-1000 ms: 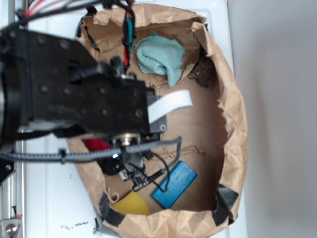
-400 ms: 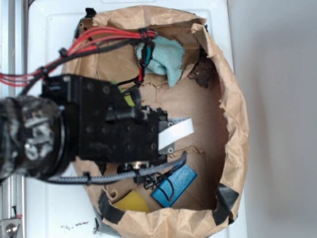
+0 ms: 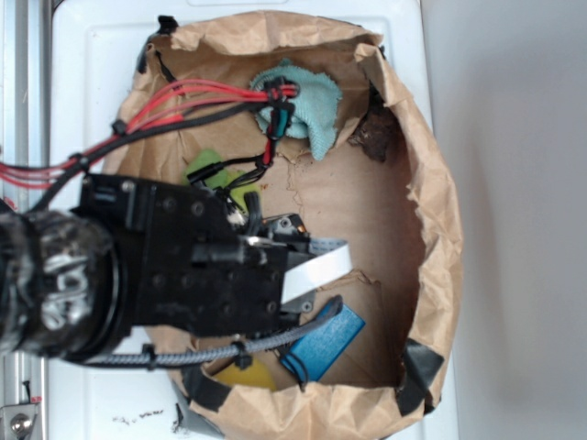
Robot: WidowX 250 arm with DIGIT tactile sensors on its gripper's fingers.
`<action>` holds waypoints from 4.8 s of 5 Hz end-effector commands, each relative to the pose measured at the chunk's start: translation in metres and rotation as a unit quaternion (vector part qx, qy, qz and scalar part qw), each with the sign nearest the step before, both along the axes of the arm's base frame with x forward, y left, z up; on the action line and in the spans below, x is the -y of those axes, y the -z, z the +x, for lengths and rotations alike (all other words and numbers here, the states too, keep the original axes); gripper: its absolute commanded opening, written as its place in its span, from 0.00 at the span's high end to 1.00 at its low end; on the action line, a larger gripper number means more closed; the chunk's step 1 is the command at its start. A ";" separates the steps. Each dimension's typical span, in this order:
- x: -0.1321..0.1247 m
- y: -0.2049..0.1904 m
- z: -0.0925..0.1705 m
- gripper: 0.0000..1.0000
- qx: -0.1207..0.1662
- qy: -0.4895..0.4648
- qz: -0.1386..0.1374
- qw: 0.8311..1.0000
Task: Grab the red paper.
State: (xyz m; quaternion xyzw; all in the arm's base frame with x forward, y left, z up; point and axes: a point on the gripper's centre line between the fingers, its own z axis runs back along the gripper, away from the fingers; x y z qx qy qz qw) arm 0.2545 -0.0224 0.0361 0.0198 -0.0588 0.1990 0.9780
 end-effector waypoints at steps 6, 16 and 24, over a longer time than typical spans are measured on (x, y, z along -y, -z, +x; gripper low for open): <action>-0.039 -0.061 0.010 0.00 0.033 -0.027 -0.067 0.997; -0.025 -0.009 -0.045 1.00 -0.010 0.015 -0.002 1.000; -0.063 -0.175 0.000 1.00 0.022 0.186 -0.013 0.982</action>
